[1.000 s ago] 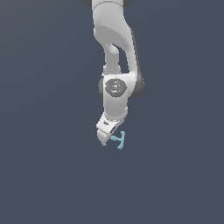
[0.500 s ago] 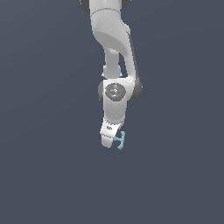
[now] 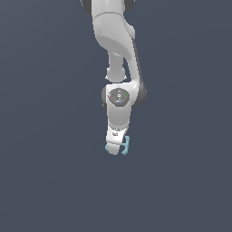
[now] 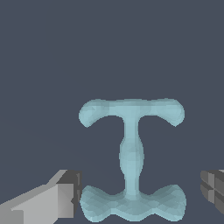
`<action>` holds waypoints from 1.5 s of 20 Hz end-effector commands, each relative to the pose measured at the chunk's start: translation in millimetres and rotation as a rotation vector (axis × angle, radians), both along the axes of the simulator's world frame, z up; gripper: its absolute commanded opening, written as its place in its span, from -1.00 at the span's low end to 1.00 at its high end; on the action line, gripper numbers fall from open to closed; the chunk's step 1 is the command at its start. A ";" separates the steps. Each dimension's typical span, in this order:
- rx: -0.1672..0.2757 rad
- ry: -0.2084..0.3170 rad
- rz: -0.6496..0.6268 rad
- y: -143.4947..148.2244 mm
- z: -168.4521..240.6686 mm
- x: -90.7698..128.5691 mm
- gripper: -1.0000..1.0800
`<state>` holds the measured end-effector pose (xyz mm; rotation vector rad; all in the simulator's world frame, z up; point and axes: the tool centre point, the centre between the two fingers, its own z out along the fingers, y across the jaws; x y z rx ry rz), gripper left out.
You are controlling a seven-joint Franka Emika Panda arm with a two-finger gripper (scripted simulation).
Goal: Pick up the object and move it to a goal position.
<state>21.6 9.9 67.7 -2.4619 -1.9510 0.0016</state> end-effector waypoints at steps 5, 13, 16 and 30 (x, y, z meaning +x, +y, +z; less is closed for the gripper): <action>0.000 -0.001 0.008 -0.1 -2.0 0.2 0.92; 0.000 -0.001 0.012 0.2 -35.5 -0.9 0.92; 0.000 -0.001 0.013 0.2 -46.6 -0.9 0.92; 0.000 -0.001 0.013 0.1 -50.8 0.2 -1.00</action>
